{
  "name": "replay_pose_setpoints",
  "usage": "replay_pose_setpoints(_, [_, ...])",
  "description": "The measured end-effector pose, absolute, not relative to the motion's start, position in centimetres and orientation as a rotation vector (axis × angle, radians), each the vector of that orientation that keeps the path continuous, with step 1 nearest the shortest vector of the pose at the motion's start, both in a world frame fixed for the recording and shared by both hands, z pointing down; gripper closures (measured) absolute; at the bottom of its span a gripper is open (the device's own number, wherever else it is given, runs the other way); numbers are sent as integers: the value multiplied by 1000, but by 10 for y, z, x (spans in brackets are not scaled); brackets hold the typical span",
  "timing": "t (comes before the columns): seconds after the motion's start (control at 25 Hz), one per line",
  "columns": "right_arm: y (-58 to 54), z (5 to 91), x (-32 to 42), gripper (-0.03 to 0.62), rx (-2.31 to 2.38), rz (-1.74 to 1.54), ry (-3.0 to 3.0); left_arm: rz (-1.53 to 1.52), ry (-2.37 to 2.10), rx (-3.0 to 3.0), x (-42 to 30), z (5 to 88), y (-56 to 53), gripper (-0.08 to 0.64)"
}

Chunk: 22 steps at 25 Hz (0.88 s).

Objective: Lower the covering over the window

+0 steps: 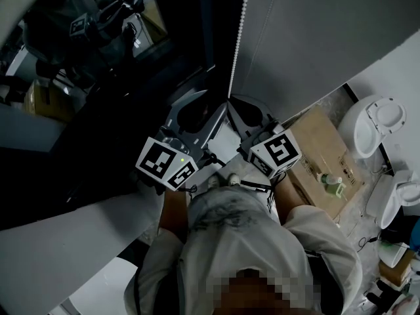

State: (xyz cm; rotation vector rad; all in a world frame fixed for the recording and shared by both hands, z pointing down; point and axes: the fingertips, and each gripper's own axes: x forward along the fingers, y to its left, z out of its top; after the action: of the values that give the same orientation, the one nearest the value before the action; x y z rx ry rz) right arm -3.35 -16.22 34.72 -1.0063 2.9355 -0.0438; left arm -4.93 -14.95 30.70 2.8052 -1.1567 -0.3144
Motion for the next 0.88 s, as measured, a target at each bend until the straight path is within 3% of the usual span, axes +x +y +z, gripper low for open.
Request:
replay_pose_setpoints(0.6, [-146,397,-42,575,-1007,-173,3016,-358,-1139,2891,-29,260,-168,423])
replay_pose_setpoints(0.76, [-146,392,-42,575,-1021,-138,3006,-344,-1174,2912,-26,258,-168,558])
replay_pose_setpoints(0.88, [-147,392,-39,575,-1034,-130,3007,-343,-1177,2914,-24,259,-167,545])
